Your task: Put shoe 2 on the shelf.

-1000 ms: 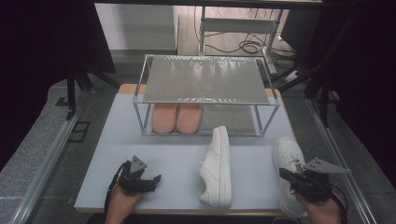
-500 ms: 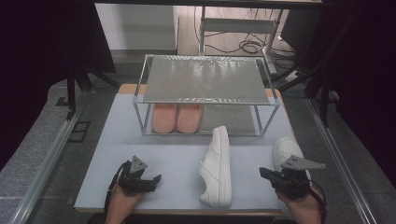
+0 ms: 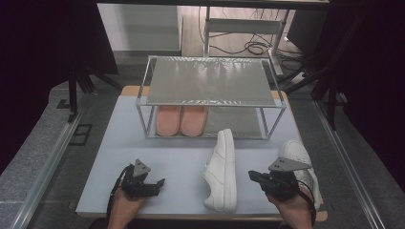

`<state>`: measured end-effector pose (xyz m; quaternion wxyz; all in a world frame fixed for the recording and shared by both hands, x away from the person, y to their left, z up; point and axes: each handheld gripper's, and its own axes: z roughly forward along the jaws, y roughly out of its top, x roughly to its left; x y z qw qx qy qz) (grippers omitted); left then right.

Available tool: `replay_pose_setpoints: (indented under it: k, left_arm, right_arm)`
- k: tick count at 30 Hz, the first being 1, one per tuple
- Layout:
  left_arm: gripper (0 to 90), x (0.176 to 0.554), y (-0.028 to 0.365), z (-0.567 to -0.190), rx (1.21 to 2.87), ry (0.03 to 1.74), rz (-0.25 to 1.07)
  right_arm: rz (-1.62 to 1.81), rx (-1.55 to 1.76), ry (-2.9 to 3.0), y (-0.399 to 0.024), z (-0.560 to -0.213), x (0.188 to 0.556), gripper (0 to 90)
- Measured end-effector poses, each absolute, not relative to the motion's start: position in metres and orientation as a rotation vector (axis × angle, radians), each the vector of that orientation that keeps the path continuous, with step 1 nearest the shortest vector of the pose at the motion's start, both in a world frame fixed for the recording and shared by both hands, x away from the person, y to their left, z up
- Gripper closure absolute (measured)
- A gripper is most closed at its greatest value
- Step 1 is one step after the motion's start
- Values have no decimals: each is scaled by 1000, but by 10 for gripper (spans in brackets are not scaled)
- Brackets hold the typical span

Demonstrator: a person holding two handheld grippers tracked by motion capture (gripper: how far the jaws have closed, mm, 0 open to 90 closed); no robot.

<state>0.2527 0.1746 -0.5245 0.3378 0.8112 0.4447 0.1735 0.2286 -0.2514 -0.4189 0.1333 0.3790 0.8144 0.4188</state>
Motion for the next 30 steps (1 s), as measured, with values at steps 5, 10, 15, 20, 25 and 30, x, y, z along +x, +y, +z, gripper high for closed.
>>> replay_pose_setpoints:
  k: [5,10,15,20,25,30]
  left_arm:
    - [149,253,174,-525,2112,1159,453]
    - [149,253,174,-525,2112,1159,453]
    - [149,253,174,-525,2112,1159,454]
    - [149,253,174,-525,2112,1159,453]
    - [149,253,174,-525,2112,1159,454]
    - [150,252,174,-525,2112,1158,455]
  right_arm:
    - [1234,1064,2399,-234,-425,231,900]
    - [1235,1031,2424,-222,-427,233,900]
    - [1234,1017,2444,-211,-432,236,900]
    - [1214,1007,2460,-205,-437,239,900]
    - [1197,996,2457,-204,-437,238,900]
    - [1194,1008,2452,-208,-438,236,900]
